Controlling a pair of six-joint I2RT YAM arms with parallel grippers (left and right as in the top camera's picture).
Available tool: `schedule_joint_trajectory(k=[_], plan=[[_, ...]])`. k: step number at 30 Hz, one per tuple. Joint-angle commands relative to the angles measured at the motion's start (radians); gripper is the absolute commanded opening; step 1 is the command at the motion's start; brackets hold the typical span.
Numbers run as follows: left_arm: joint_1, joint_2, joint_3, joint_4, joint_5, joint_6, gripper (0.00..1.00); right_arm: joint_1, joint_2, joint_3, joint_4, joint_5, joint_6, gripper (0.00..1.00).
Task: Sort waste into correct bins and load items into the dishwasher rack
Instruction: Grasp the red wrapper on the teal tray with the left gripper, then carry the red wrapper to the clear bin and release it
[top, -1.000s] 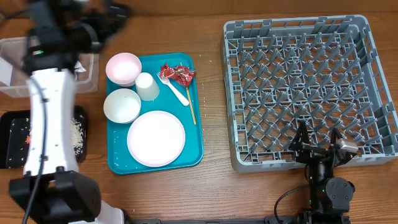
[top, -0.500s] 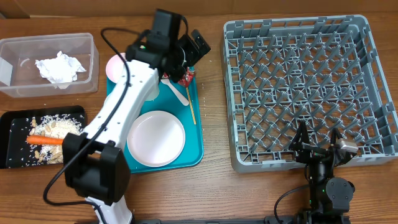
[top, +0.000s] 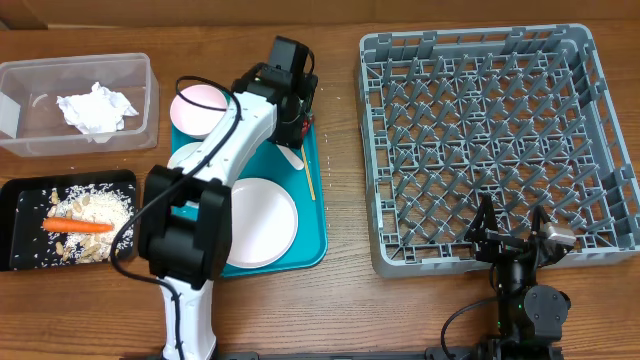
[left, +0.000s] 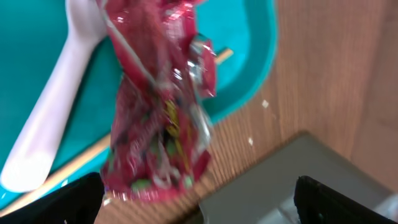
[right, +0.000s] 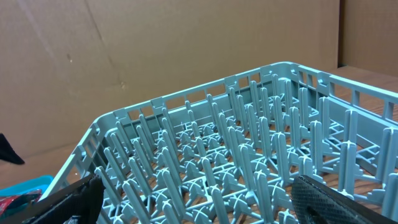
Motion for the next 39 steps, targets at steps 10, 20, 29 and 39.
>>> schedule_joint_trajectory(k=[10,20,29,39], plan=[[0.013,0.049,0.009,-0.018,-0.082,-0.026,0.87,-0.005,-0.01,-0.01,0.005,0.006,-0.008,1.0],[0.02,0.061,0.009,-0.037,-0.111,0.008,0.56,-0.005,-0.01,-0.01,0.005,0.006,-0.008,1.0],[0.021,0.061,0.01,-0.034,-0.108,0.117,0.18,-0.005,-0.01,-0.01,0.005,0.006,-0.008,1.0],[0.021,-0.003,0.039,-0.035,-0.085,0.232,0.04,-0.005,-0.006,-0.01,0.005,0.006,-0.008,1.0]])
